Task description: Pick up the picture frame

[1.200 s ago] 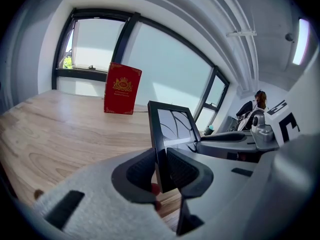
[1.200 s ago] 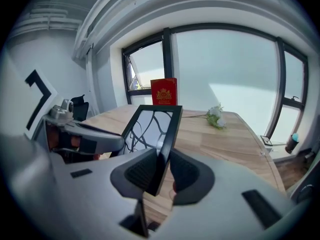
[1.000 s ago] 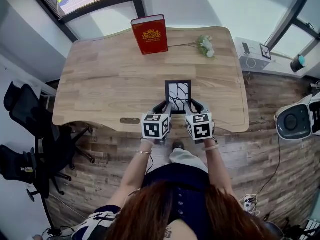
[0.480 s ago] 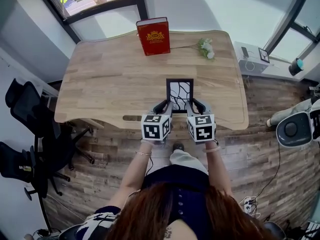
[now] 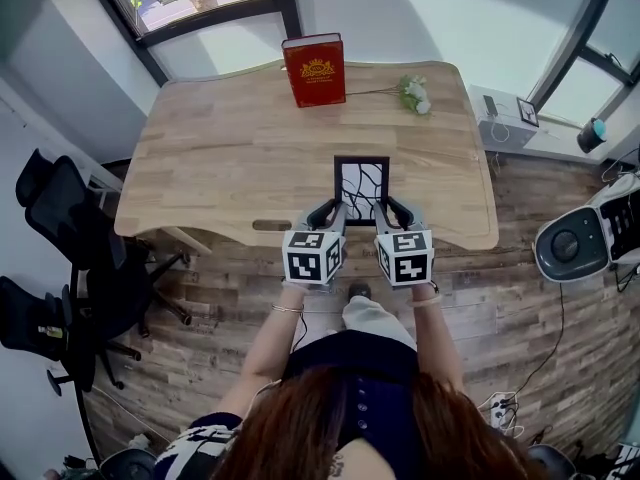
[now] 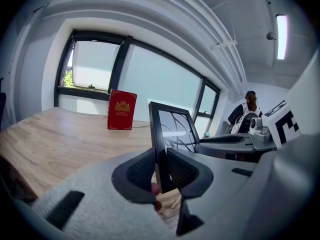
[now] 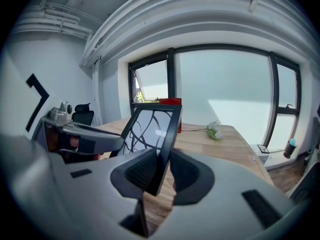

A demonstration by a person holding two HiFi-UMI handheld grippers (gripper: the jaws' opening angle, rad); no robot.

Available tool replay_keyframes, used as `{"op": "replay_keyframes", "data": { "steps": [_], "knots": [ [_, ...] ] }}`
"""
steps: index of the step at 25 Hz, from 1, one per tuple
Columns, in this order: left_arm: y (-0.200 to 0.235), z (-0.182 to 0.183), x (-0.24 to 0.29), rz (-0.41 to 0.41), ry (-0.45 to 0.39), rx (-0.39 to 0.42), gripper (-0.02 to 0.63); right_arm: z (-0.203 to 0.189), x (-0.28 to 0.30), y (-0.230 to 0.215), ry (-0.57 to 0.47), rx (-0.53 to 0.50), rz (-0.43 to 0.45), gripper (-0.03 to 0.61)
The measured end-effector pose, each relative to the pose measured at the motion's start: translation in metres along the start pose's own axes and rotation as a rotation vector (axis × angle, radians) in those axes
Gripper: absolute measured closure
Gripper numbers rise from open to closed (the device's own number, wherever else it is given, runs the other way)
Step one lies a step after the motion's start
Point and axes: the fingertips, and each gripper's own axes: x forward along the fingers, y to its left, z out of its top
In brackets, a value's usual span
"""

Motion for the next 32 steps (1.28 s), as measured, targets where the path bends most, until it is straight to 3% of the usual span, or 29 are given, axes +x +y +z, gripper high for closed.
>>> {"op": "replay_keyframes", "data": {
  "steps": [32],
  "knots": [
    [-0.045,0.007,-0.125,-0.016,-0.127,0.06,0.526,0.017,-0.116,0.066,-0.127,-0.066,-0.027,0.491]
  ]
}}
